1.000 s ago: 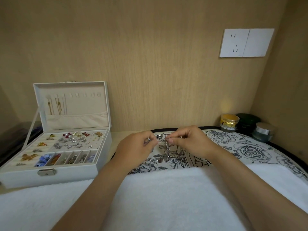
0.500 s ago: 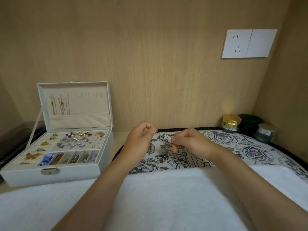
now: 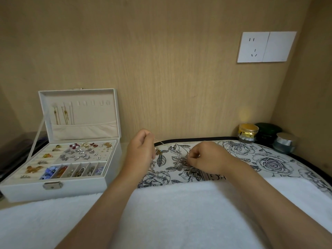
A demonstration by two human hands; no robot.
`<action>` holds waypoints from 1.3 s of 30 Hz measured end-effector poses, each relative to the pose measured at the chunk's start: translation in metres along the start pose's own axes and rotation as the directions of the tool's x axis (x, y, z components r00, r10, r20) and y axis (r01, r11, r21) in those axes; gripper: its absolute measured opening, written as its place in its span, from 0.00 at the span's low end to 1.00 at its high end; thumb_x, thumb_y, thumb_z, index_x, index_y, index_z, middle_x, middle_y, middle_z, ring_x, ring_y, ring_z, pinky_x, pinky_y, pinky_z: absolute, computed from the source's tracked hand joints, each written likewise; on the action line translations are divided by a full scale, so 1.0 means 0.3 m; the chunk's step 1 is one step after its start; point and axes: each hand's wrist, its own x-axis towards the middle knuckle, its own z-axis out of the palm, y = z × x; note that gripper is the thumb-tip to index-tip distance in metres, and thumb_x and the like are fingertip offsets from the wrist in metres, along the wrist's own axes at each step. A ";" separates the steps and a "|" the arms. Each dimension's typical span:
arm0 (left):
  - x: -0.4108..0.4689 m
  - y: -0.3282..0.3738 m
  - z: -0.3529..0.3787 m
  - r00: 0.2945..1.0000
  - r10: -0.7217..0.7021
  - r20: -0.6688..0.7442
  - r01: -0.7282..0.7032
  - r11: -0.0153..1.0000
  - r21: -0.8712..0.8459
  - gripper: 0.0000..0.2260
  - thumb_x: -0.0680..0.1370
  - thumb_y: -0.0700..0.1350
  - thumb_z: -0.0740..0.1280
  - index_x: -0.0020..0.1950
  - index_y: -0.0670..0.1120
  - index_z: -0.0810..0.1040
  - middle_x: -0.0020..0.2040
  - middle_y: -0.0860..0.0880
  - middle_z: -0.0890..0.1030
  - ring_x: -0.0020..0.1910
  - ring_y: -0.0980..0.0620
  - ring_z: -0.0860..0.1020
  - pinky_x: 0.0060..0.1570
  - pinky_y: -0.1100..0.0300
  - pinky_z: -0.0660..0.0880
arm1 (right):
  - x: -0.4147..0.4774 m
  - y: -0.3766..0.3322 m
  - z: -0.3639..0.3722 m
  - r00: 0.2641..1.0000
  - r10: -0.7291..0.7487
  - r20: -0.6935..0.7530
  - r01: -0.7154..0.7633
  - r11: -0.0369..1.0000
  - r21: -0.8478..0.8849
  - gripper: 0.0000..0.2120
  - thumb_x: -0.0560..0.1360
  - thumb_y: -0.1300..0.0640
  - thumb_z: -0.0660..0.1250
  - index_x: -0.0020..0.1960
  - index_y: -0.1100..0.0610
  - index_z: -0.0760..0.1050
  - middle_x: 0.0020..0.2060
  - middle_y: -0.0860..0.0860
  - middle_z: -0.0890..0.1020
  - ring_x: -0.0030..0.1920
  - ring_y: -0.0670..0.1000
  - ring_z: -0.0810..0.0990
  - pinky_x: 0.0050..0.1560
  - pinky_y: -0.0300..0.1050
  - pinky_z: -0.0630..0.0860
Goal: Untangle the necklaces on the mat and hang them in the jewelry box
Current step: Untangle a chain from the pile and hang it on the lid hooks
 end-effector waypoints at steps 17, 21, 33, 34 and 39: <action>-0.047 -0.044 0.062 0.956 0.098 0.277 -0.233 0.830 0.508 0.13 0.73 0.55 0.74 0.55 0.54 0.79 0.47 0.59 0.81 0.48 0.61 0.77 0.49 0.64 0.73 | -0.007 -0.027 0.002 0.970 -0.104 -0.218 0.202 0.846 0.494 0.10 0.73 0.61 0.74 0.44 0.46 0.86 0.46 0.36 0.85 0.50 0.40 0.79 0.53 0.38 0.77; -0.051 -0.048 0.088 0.981 0.014 0.194 -0.076 0.944 0.320 0.07 0.74 0.43 0.74 0.50 0.54 0.82 0.37 0.56 0.84 0.34 0.65 0.79 0.38 0.70 0.73 | -0.009 -0.025 -0.003 0.979 -0.139 -0.152 0.202 0.788 0.582 0.10 0.75 0.64 0.71 0.46 0.50 0.87 0.46 0.40 0.87 0.51 0.48 0.84 0.57 0.47 0.79; -0.002 -0.030 0.055 0.951 -0.250 0.182 0.244 0.968 0.054 0.10 0.81 0.40 0.58 0.43 0.49 0.73 0.29 0.51 0.70 0.24 0.54 0.66 0.27 0.60 0.64 | 0.012 0.016 0.022 0.994 -0.104 0.015 0.094 0.948 0.303 0.10 0.73 0.59 0.72 0.40 0.45 0.85 0.40 0.41 0.86 0.41 0.42 0.84 0.50 0.43 0.81; -0.001 -0.023 0.045 0.959 -0.224 0.171 0.204 0.971 0.128 0.09 0.81 0.41 0.58 0.43 0.50 0.73 0.29 0.52 0.70 0.24 0.55 0.65 0.26 0.61 0.63 | 0.012 0.018 0.022 0.995 -0.095 0.024 0.085 0.958 0.274 0.09 0.74 0.58 0.71 0.41 0.44 0.84 0.41 0.43 0.86 0.42 0.43 0.84 0.51 0.45 0.81; -0.014 0.003 -0.014 0.952 -0.018 0.305 -0.178 0.779 0.601 0.07 0.80 0.46 0.59 0.43 0.53 0.73 0.34 0.52 0.80 0.34 0.50 0.79 0.37 0.52 0.75 | 0.015 0.004 0.024 0.993 -0.117 0.033 0.118 0.993 -0.005 0.11 0.77 0.46 0.68 0.58 0.39 0.81 0.40 0.37 0.81 0.42 0.39 0.77 0.53 0.40 0.71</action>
